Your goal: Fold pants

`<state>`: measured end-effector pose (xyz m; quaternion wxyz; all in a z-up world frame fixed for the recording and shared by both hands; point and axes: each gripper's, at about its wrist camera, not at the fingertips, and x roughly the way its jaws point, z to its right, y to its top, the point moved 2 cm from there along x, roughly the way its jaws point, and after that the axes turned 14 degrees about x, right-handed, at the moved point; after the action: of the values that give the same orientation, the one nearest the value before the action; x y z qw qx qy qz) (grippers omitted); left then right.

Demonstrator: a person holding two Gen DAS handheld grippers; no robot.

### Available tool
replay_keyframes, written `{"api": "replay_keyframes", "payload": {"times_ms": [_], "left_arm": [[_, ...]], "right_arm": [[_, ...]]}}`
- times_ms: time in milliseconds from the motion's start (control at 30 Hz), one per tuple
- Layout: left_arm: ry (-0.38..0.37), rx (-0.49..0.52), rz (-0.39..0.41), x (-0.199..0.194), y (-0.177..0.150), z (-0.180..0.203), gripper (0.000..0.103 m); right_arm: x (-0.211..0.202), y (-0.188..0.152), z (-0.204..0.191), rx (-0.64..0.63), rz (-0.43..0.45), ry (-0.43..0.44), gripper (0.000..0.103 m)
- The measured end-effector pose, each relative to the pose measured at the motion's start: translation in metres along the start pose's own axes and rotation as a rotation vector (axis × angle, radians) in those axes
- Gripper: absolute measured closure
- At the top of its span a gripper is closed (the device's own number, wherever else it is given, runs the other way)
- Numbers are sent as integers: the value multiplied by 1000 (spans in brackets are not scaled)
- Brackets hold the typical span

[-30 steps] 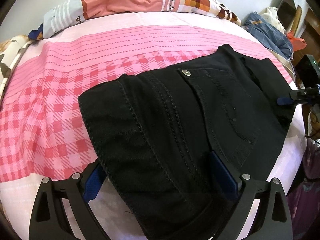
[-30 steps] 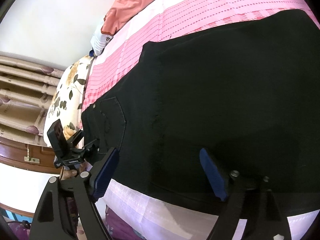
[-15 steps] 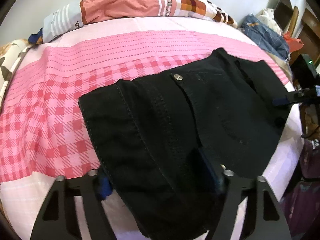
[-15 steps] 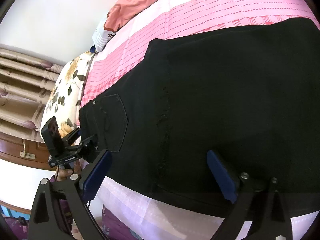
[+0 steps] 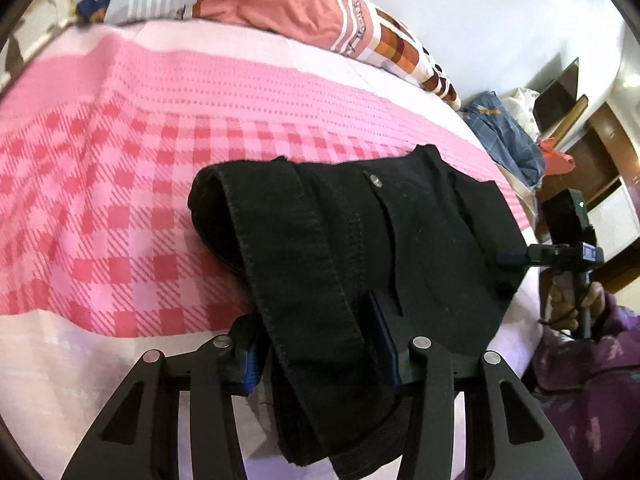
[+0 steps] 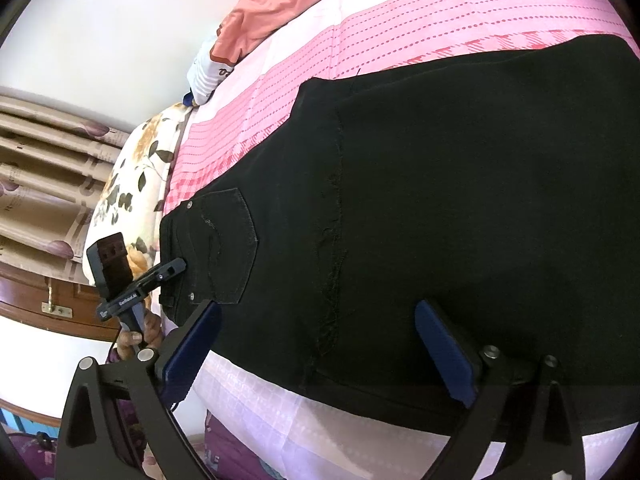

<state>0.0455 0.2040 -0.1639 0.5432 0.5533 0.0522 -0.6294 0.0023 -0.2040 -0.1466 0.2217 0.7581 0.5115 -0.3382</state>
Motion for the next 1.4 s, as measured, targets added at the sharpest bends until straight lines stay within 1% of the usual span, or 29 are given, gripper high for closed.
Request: {"api": "replay_keyframes", "payload": {"times_ms": [100, 200, 300, 367, 433, 567, 667, 800, 933, 1100, 1200, 1267, 1400], "left_arm": [[-48, -28, -7, 1, 0, -6, 53], [-106, -47, -38, 1, 2, -11, 51], [-189, -99, -62, 1, 3, -23, 50], [-259, -167, -70, 2, 3, -34, 50], [-314, -202, -84, 3, 4, -42, 50], [-341, -162, -111, 3, 8, -42, 50], [-387, -185, -113, 5, 8, -48, 50], [-455, -213, -139, 2, 3, -58, 50], [-495, -220, -146, 1, 1, -62, 50], [-477, -234, -152, -2, -3, -66, 50], [-468, -282, -137, -6, -7, -76, 50], [-479, -296, -129, -9, -11, -80, 50], [-503, -293, -131, -7, -10, -80, 50]], "right_arm": [[1, -1, -1, -6, 1, -8, 3], [1, -2, -4, -12, 0, -20, 2], [2, -3, -5, -14, 0, -30, 1], [2, -3, -6, -16, 2, -39, 1], [3, -4, -7, -21, 2, -49, 1], [4, -4, -10, -33, -2, -82, 1], [5, -5, -11, -38, -5, -102, 1], [8, -3, -13, -40, -13, -120, 0], [11, -2, -16, -45, -14, -157, 0], [14, -2, -18, -37, -11, -192, 0], [15, -2, -19, -36, -6, -210, 0], [16, -2, -21, -43, -1, -226, 0], [18, -2, -22, -48, 2, -250, 0]]}}
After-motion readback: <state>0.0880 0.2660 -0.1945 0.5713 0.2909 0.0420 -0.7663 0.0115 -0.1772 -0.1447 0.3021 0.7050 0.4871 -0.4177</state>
